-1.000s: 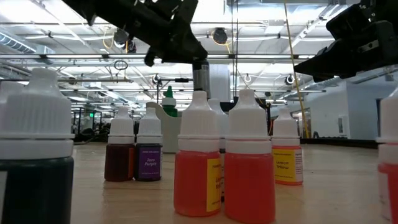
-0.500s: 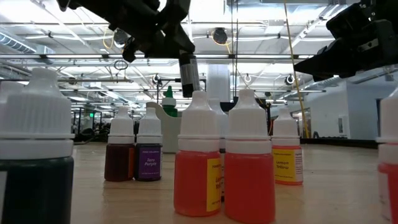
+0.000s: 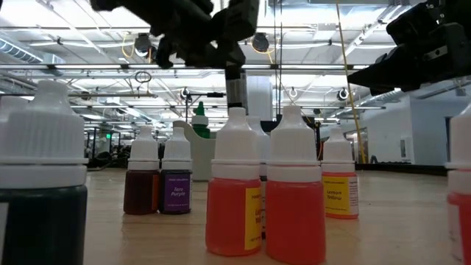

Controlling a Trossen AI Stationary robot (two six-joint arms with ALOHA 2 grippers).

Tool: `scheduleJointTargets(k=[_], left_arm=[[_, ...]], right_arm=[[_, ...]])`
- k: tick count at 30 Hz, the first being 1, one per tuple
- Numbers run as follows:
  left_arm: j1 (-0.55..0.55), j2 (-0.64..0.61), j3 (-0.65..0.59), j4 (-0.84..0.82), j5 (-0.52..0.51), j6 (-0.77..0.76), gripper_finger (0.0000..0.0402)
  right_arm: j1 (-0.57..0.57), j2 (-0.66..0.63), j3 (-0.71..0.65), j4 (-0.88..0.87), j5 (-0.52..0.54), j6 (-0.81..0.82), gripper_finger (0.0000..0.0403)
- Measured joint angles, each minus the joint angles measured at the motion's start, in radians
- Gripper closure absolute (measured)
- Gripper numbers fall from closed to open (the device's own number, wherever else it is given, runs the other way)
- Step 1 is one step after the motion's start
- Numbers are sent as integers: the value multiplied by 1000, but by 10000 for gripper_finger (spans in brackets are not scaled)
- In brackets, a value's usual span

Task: Pick & Place food coloring
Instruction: Put the large black food coloring bottle into the gray bin

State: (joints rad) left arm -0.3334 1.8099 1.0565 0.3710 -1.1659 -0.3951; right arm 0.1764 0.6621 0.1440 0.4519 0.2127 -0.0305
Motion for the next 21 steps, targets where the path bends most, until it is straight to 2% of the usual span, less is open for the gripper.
scheduleJointTargets(k=[4, 8, 17, 21], left_arm=[[-30, 63, 116, -168, -88, -38, 282], [-49, 106, 192, -315, -120, -116, 282], [-37, 109, 181, -513, -90, -409, 282], [-35, 109, 180, -564, -90, -479, 282]], right_arm=[[0, 0, 0, -3, 0, 0, 403], [0, 0, 0, -9, 0, 3, 403], [0, 0, 0, -9, -1, 4, 403], [0, 0, 0, -8, -1, 4, 403]])
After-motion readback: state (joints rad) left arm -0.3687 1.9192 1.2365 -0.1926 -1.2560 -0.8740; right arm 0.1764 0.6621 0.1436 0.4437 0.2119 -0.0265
